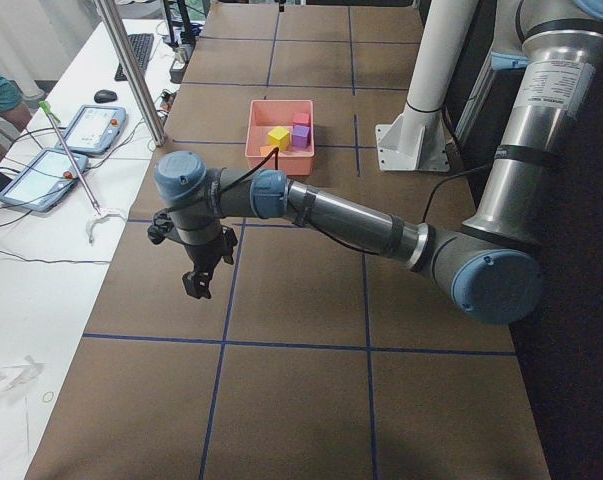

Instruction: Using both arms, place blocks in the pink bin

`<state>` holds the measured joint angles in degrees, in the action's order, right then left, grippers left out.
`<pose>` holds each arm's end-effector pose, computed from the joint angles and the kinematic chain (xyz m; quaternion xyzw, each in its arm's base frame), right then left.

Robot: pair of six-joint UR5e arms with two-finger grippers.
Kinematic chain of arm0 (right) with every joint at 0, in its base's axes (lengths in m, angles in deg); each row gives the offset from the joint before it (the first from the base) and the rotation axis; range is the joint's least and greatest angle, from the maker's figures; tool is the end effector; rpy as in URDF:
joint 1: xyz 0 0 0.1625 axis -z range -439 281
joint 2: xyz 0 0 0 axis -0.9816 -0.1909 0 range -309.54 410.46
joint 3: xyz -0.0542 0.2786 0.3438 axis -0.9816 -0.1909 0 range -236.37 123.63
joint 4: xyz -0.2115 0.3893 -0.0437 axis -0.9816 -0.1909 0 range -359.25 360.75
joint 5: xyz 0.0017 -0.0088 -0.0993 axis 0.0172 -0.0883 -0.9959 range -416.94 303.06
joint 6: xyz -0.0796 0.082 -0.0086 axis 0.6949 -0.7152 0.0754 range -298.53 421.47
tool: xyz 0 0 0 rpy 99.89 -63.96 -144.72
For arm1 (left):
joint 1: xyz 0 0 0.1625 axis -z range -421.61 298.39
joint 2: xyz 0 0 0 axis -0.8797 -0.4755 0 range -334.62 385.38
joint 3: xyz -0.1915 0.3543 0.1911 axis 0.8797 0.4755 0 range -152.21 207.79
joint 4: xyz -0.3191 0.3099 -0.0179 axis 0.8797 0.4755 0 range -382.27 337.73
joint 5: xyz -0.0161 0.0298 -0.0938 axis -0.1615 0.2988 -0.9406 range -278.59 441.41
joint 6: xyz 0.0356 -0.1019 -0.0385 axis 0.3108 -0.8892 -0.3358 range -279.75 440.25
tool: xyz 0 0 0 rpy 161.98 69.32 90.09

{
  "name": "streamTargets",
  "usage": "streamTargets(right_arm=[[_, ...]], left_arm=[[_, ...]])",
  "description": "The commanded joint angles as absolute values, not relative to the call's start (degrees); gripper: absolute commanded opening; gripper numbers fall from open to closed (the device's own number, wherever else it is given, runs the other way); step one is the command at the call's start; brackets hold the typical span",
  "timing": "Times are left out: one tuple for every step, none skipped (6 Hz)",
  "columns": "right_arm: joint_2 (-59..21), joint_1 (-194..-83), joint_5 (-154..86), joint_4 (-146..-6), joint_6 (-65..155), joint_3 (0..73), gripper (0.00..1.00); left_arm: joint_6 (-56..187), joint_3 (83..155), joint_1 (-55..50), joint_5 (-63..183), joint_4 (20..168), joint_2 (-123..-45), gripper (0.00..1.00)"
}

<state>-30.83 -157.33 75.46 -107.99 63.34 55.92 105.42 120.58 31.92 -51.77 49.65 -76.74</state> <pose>-0.0557 -0.5470 0.4459 0.0685 -0.3667 -0.1475 0.9160 -0.0917 -0.5945 0.5781 0.0662 0.3627 0.1645 0.9149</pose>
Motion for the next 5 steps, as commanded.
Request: streamTargets(right_arm=[[-43.18, -167.46, 76.22, -107.89, 77.53, 55.87, 1.0], [-48.36, -168.63, 77.18, -104.06, 77.12, 55.35, 0.99], [-50.24, -168.64, 77.19, -102.63, 76.42, 54.21, 1.0], [-50.35, -168.65, 77.27, -102.44, 76.5, 52.37, 1.0], [-50.26, -168.65, 77.27, -102.26, 76.59, 51.66, 1.0]], left_arm=[[108.64, 118.76, 36.82, -51.92, 49.98, -72.2, 1.0], [108.9, 119.46, 37.35, -51.92, 51.2, -67.39, 1.0], [108.47, 119.29, 37.36, -51.92, 55.91, -63.51, 1.0], [108.46, 118.33, 37.27, -51.58, 58.57, -62.26, 1.0], [108.38, 117.71, 37.27, -51.92, 60.59, -61.46, 1.0]])
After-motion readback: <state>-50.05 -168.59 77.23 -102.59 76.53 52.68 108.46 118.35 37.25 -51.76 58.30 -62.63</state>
